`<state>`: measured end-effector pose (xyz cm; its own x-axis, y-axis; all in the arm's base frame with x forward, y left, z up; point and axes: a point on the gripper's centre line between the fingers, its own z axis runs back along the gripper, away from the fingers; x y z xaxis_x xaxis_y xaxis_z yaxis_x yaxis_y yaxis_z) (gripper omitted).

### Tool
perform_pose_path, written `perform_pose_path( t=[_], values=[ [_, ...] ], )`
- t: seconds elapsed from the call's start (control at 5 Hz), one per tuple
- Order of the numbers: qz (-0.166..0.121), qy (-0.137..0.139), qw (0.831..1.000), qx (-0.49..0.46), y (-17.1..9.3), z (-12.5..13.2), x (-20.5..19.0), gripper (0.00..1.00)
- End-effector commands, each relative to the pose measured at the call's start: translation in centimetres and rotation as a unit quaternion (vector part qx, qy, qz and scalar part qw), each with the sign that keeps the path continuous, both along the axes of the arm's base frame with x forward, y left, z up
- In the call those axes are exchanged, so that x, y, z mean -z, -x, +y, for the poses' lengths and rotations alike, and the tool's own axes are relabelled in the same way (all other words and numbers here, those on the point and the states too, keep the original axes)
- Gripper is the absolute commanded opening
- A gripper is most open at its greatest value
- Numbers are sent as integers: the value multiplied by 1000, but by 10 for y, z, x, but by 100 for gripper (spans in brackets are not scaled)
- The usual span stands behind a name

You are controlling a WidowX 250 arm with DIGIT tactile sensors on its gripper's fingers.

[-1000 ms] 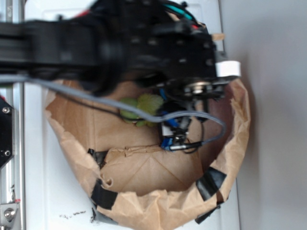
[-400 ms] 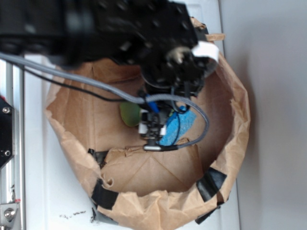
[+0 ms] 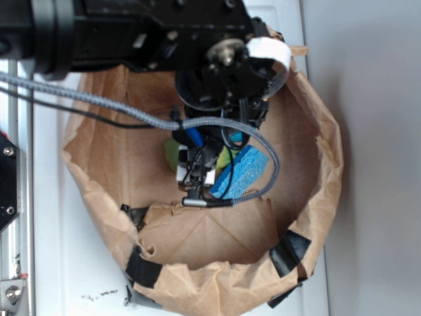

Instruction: Grab the green animal.

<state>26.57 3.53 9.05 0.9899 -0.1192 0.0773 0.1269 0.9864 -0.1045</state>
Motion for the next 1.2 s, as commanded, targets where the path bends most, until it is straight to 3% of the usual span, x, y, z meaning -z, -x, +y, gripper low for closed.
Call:
perform_pose_path(
  t=[0.0,0.2,0.4,0.6,1.0],
  values=[
    [-23,-25,999,7,-5,1,19,100],
    [-16,-21,1000,-9,-23,-2,26,100],
    [-10,-42,999,-17,-30,-8,43,100],
    [-20,-62,997,-29,-31,-7,56,0],
    [-60,-37,997,-29,-14,-3,39,0]
  ],
)
